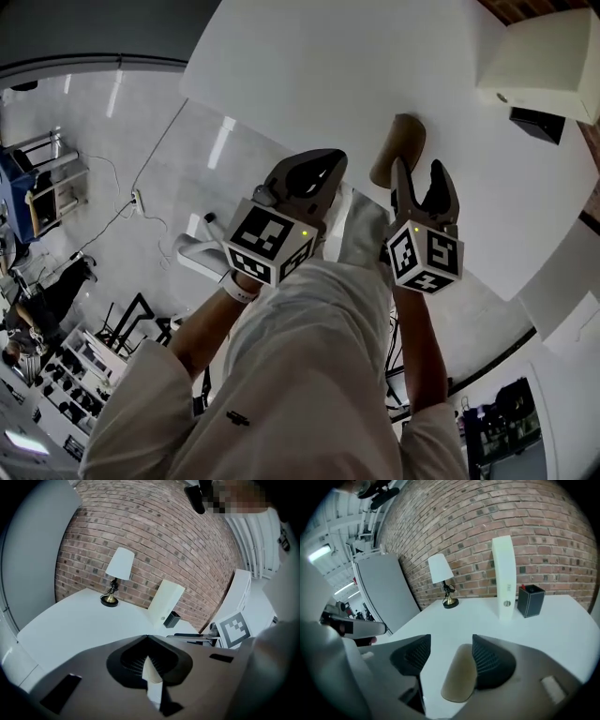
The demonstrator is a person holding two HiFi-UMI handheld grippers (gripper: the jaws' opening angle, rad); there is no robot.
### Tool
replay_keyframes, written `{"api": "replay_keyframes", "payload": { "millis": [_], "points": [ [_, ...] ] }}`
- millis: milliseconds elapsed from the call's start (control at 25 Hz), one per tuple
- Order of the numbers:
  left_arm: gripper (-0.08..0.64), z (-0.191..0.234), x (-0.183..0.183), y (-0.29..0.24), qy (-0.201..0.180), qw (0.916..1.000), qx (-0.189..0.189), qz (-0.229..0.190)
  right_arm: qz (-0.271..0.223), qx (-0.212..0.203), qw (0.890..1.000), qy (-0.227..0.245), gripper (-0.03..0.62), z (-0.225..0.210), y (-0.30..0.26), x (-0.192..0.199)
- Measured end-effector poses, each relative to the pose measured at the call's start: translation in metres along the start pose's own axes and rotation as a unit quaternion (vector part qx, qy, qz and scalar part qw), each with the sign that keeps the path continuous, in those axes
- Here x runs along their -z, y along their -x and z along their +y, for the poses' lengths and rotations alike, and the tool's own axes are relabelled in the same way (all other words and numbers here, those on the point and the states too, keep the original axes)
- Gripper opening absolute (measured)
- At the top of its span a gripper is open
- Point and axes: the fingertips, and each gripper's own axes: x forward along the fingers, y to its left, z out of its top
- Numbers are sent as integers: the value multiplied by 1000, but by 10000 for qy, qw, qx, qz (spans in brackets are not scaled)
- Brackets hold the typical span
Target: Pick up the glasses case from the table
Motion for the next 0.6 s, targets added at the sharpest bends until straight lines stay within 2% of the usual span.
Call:
{"api": "replay_keyframes", "payload": {
  "millis": [80, 160, 600],
  "points": [
    [6, 5, 6, -5, -14, 10000, -56, 35, 125, 91, 9997, -162, 276, -5, -7, 10],
    [6, 9, 12, -12, 16, 9999, -95, 55, 316, 194, 9991, -220, 313, -12, -15, 21],
    [6, 32, 39, -26, 81, 9996, -204, 204, 709, 779, 9944, -104, 354, -24, -48, 63]
  ]
}}
